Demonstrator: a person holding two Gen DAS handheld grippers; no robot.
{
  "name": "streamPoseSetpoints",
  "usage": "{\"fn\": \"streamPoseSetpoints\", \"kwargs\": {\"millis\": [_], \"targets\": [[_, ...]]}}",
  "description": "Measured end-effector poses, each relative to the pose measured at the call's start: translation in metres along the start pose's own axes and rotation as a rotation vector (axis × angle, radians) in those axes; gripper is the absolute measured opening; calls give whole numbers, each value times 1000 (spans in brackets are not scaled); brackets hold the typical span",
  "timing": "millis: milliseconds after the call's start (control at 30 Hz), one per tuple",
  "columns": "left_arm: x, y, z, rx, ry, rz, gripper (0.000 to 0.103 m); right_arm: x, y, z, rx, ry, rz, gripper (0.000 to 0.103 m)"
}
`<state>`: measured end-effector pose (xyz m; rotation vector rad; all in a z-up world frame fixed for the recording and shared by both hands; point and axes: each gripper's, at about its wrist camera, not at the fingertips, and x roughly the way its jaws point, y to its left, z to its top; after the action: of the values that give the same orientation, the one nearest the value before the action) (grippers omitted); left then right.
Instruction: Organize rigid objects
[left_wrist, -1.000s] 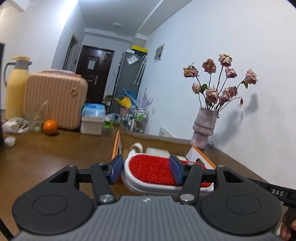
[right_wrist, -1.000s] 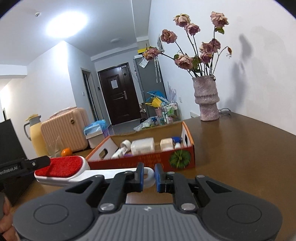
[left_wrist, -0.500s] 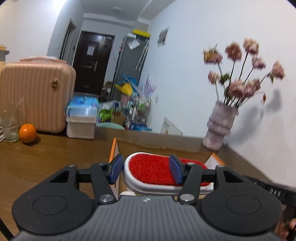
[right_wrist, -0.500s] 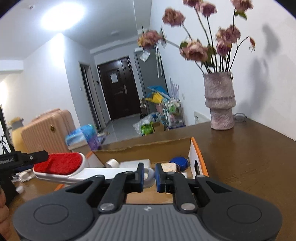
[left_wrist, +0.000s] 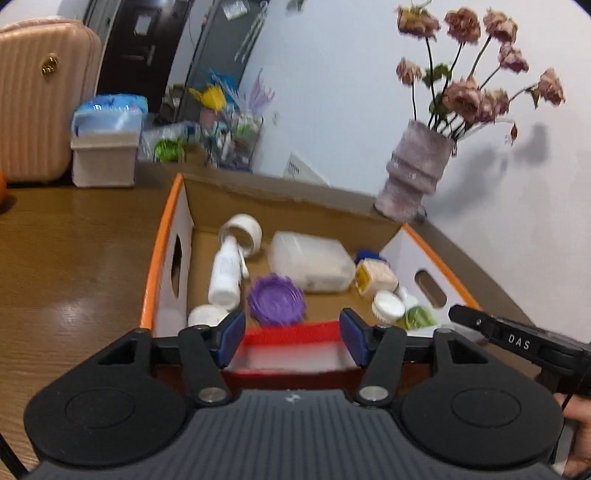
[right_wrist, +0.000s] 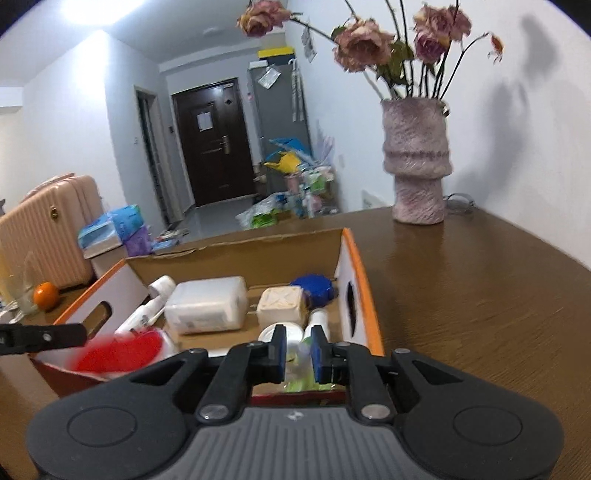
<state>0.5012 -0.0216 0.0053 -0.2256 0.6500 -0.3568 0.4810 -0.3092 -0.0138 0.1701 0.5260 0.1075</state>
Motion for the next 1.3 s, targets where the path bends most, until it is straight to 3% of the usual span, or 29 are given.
{"fn": "streamPoseSetpoints", "kwargs": {"millis": [100,300,400,533,700,800,867,900,1033,1133,1300], "targets": [[-2,-9,-1,72,11,17,57,-2,2,1,-30,2,-23,15],[-20,-23,14,142,-21,59,59,-17,3,22,-47,5,10,20],[-33,-27,25,134,-50,82,69,-28,6,35,-54,-4,23,23],[-49,-32,34,144,-76,111,77,-45,13,49,-76,-15,50,37],[-60,-43,39,206,-108,173,84,-55,22,63,-97,-4,71,40],[-71,-48,38,225,-167,204,95,-65,29,67,-115,-26,84,54],[-82,-52,33,253,-225,198,98,-73,34,64,-131,-69,78,78],[-86,-54,30,274,-262,197,100,-78,36,61,-137,-97,68,82],[-102,-62,14,323,-393,197,103,-90,37,46,-121,-180,52,90],[-113,-63,-2,300,-486,189,103,-96,38,31,-116,-227,25,91],[-129,-67,-25,303,-543,153,103,-114,45,4,-138,-308,7,98]]}}
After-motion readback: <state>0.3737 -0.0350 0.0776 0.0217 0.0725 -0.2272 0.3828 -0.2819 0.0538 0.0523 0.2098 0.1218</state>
